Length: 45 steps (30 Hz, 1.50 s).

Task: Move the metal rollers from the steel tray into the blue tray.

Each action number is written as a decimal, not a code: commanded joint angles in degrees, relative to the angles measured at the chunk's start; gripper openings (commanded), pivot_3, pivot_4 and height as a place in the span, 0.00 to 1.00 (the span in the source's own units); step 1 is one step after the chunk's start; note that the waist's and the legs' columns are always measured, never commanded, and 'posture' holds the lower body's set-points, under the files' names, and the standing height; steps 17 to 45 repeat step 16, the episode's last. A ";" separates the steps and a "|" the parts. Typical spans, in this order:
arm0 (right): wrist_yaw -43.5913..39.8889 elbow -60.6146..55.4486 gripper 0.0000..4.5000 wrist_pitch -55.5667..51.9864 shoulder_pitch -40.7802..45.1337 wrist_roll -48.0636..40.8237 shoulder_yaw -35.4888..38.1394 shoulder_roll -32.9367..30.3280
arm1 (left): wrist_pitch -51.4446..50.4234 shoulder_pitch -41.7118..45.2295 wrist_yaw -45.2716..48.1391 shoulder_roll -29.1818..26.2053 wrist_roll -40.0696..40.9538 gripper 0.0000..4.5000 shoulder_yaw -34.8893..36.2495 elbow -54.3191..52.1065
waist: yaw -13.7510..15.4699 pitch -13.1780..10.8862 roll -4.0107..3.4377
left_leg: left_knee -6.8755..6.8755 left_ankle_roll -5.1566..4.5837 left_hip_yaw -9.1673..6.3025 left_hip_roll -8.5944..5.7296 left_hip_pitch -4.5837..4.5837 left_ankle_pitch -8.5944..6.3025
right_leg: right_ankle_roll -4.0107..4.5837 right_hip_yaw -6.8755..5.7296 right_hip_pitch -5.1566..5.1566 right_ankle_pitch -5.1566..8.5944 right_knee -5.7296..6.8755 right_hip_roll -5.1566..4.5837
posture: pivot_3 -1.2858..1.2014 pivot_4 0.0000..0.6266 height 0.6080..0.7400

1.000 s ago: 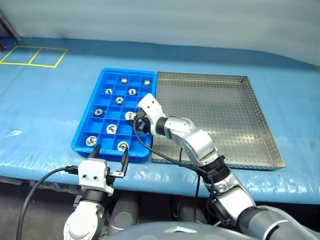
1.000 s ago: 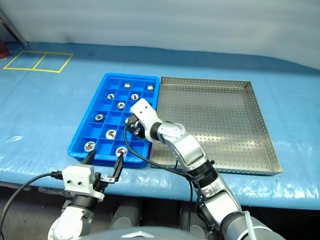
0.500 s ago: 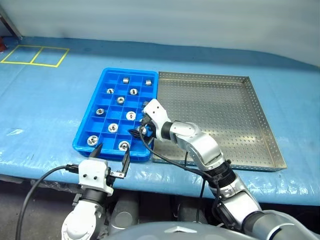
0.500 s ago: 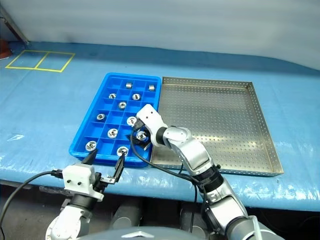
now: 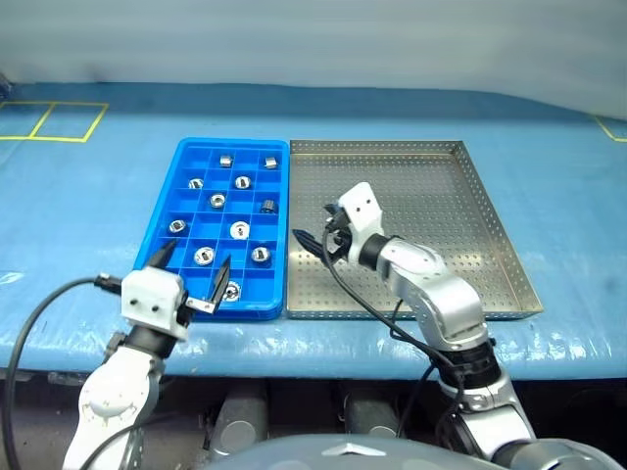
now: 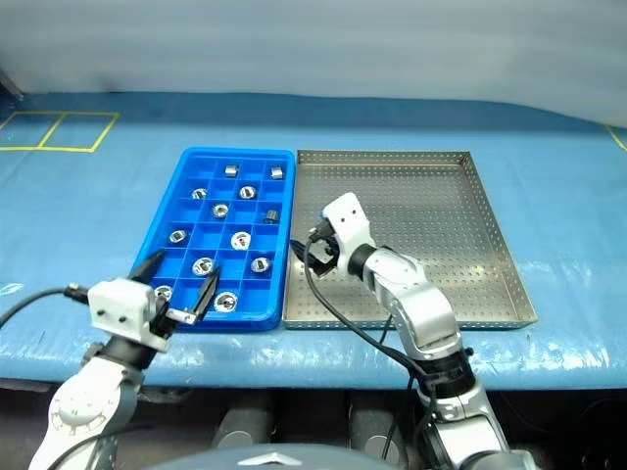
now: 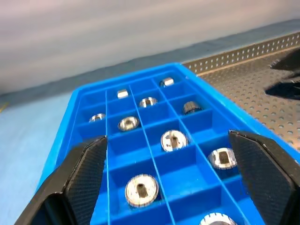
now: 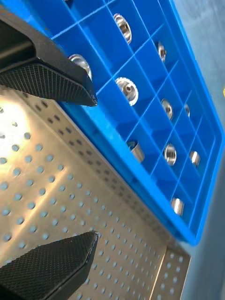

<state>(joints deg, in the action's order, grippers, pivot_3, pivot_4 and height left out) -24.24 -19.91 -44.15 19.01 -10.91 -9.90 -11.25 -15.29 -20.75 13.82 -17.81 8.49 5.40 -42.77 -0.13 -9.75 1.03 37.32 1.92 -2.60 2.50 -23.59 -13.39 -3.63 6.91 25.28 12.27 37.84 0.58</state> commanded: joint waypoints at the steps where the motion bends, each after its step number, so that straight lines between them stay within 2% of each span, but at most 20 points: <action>1: 1.14 -5.21 1.00 1.56 -2.14 -0.87 2.33 -0.67 | -1.25 4.03 1.49 -1.03 1.11 1.00 -0.05 1.58 | -1.45 0.01 -0.02 | 0.01 0.00 0.00 0.00 0.00 0.00 | -0.02 0.01 0.00 -0.01 0.00 0.00 | 0.50 0.24 1.00; 8: 0.52 -8.43 1.00 2.63 -7.37 -2.03 3.23 -3.00 | -1.29 10.93 3.27 -0.57 1.15 1.00 -2.26 8.02 | -5.64 0.03 -0.01 | 0.01 0.00 0.00 0.00 0.07 0.00 | -0.10 0.05 -0.07 -0.06 0.08 0.02 | 0.47 0.24 1.00; 14: -0.26 -9.53 1.00 2.48 -9.26 -3.25 2.79 -4.50 | -0.81 12.56 3.56 0.27 0.89 1.00 -4.04 10.32 | -7.53 0.04 0.00 | 0.07 -0.01 -0.03 -0.01 0.12 0.00 | -0.32 0.07 -0.16 -0.19 0.09 0.03 | 0.47 0.24 1.00; 45: 0.01 -9.72 1.00 2.54 -9.76 -3.70 2.76 -4.32 | -0.69 12.31 3.36 0.57 0.92 1.00 -4.00 10.47 | -7.63 0.04 0.00 | 0.08 -0.01 -0.03 -0.01 0.12 0.00 | -0.32 0.08 -0.16 -0.19 0.10 0.04 | 0.47 0.24 1.00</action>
